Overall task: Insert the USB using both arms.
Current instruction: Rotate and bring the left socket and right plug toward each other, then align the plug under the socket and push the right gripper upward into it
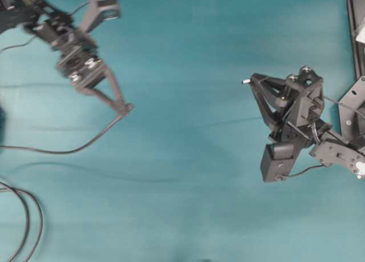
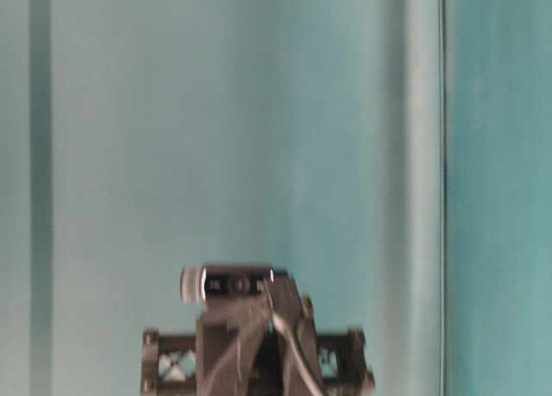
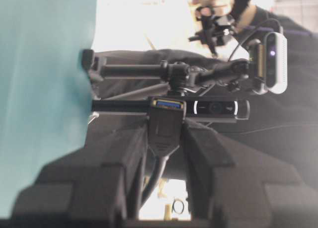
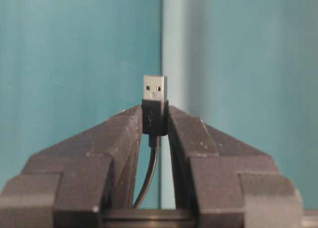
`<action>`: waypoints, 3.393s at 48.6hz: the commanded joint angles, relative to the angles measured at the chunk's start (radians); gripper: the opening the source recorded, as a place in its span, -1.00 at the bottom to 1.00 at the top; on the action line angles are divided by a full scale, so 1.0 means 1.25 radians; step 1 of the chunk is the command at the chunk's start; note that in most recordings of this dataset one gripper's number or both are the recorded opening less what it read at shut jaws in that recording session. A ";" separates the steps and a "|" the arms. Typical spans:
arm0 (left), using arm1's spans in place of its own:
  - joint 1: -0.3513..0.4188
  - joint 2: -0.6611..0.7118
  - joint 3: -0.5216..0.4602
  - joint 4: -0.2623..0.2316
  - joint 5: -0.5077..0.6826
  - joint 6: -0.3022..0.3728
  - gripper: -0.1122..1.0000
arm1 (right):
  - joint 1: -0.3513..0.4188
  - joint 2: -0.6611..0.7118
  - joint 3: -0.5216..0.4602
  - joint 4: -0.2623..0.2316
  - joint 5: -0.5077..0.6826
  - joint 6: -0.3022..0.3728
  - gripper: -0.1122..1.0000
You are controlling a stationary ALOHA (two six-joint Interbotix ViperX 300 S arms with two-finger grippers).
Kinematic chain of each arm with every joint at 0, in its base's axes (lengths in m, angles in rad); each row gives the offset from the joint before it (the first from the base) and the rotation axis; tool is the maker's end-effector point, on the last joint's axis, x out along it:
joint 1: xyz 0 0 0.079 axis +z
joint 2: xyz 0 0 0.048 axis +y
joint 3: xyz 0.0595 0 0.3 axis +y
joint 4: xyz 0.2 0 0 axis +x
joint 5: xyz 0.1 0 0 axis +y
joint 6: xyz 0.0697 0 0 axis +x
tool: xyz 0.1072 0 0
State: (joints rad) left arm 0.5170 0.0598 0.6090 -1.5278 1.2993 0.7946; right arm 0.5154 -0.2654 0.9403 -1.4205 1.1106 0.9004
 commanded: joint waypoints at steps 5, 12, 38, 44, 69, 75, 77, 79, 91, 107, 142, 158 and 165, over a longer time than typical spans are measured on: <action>-0.021 0.071 -0.083 -0.010 0.071 0.040 -0.33 | -0.002 -0.004 -0.013 -0.025 -0.066 -0.069 -0.44; -0.052 0.112 -0.115 -0.009 0.091 0.042 -0.33 | -0.005 -0.004 -0.013 -0.031 -0.075 -0.137 -0.44; -0.082 0.183 -0.202 -0.009 0.070 0.016 -0.33 | -0.044 0.007 -0.039 -0.097 -0.102 -0.171 -0.44; -0.083 0.190 -0.211 -0.009 0.054 -0.009 -0.33 | -0.044 0.023 -0.056 -0.097 -0.107 -0.180 -0.44; -0.106 0.220 -0.247 -0.009 0.044 -0.026 -0.33 | -0.055 0.077 -0.125 -0.097 -0.131 -0.217 -0.44; -0.106 0.220 -0.247 0.001 0.018 -0.042 -0.33 | -0.055 0.081 -0.130 -0.097 -0.131 -0.217 -0.44; -0.106 0.220 -0.247 0.004 0.012 -0.047 -0.33 | -0.054 0.081 -0.133 -0.097 -0.131 -0.217 -0.44; -0.106 0.220 -0.247 0.005 0.009 -0.050 -0.33 | -0.055 0.085 -0.135 -0.097 -0.133 -0.217 -0.44; -0.106 0.220 -0.248 0.005 0.000 -0.056 -0.33 | -0.055 0.123 -0.164 -0.097 -0.151 -0.216 -0.44; -0.107 0.220 -0.247 0.005 -0.012 -0.058 -0.33 | -0.054 0.150 -0.193 -0.097 -0.152 -0.215 -0.44; -0.108 0.220 -0.243 0.005 -0.021 -0.058 -0.33 | -0.042 0.178 -0.225 -0.097 -0.152 -0.212 -0.44; -0.110 0.220 -0.243 0.006 -0.032 -0.056 -0.33 | -0.040 0.179 -0.231 -0.097 -0.152 -0.214 -0.44; -0.110 0.220 -0.244 0.006 -0.036 -0.056 -0.33 | -0.036 0.190 -0.232 -0.096 -0.155 -0.210 -0.44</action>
State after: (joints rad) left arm 0.3835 0.3482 0.3191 -1.5186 1.2579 0.7348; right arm 0.4648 -0.0245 0.6750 -1.5324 0.9173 0.6351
